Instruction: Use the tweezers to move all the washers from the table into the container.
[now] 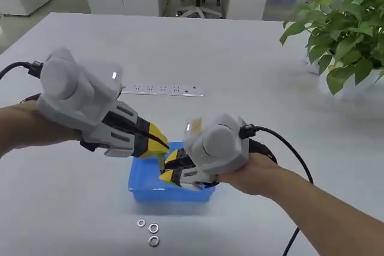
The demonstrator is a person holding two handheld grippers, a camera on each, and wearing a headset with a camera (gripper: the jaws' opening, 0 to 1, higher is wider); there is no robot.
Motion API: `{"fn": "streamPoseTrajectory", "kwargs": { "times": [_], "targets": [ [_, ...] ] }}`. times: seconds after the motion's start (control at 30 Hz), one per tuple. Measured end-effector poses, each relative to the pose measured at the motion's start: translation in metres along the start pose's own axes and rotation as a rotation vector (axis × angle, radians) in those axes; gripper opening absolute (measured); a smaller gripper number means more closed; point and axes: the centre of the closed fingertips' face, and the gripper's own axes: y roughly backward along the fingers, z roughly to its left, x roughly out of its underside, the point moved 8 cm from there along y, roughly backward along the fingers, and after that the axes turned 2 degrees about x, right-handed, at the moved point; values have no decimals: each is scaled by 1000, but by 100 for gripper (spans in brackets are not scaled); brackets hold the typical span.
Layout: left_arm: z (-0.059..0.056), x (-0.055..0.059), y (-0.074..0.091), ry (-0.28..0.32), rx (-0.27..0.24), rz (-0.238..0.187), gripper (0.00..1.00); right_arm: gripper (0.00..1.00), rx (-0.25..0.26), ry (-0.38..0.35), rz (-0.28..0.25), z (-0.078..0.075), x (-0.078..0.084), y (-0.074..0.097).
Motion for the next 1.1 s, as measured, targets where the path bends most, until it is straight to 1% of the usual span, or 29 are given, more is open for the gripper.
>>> {"fn": "streamPoseTrajectory", "kwargs": {
  "times": [0.33,0.6,0.77,1.0,1.1],
  "targets": [
    [-17,3,1,4,3,-5,5,13,-10,5,-2,16,0,1],
    [-33,12,-1,15,11,-10,5,13,-29,9,-2,34,4,-3],
    [-41,19,-4,27,13,-12,5,13,-44,15,0,44,8,-8],
    [-52,27,-10,39,19,-16,5,13,-68,14,6,53,15,-13],
    [-54,30,-11,43,20,-15,5,13,-73,9,1,57,18,-14]
  ]
}}
